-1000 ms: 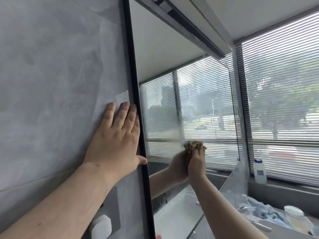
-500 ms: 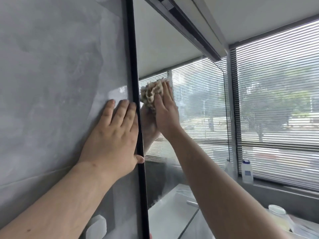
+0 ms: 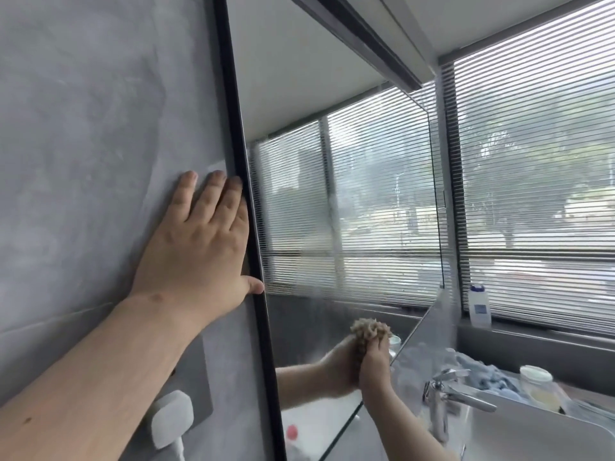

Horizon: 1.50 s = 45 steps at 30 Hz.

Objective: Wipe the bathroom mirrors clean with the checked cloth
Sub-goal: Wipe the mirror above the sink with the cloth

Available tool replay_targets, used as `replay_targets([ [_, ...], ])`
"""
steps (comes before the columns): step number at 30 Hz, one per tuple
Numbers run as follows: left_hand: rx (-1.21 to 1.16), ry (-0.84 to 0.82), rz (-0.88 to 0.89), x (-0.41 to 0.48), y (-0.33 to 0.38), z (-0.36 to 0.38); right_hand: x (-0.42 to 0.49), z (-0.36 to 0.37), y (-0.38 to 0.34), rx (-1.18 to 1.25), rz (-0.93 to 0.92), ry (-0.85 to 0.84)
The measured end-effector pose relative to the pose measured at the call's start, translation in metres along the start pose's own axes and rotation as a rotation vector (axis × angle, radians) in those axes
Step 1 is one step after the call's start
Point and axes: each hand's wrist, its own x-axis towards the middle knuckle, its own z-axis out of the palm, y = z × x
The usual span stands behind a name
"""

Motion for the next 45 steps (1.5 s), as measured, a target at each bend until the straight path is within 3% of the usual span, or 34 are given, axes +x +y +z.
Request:
replay_targets([
  [2,-0.010,-0.001,-0.004,0.000,0.000,-0.002,0.046,-0.008,0.074,0.049,-0.029,0.021],
  [6,-0.018,-0.003,0.003,-0.001,-0.001,-0.001,-0.029,0.018,-0.053,-0.021,-0.018,0.036],
  [13,-0.009,0.011,0.001,0.000,0.000,0.002,-0.065,0.068,-0.169,-0.234,-0.467,-0.160],
  [16,-0.023,0.020,-0.004,0.000,-0.001,0.001,-0.079,0.078,-0.200,-0.345,-0.563,-0.234],
  [21,-0.007,0.019,-0.005,0.000,0.000,0.004,-0.075,0.058,-0.160,-0.308,-0.524,-0.228],
  [27,0.003,0.037,-0.009,-0.001,0.002,0.007,-0.060,0.014,-0.035,-0.114,-0.101,0.001],
  [30,0.002,0.046,-0.007,0.000,0.002,0.007,-0.063,0.006,-0.013,-0.090,0.012,0.024],
  [33,-0.008,0.057,-0.008,-0.001,0.002,0.007,-0.078,0.017,-0.035,-0.065,-0.029,0.030],
  [40,-0.047,0.113,-0.022,-0.001,0.002,0.011,-0.134,0.051,-0.107,-0.345,-0.486,-0.202],
  [45,-0.104,0.169,-0.025,0.001,0.002,0.020,-0.100,0.039,-0.088,-0.309,-0.425,-0.136],
])
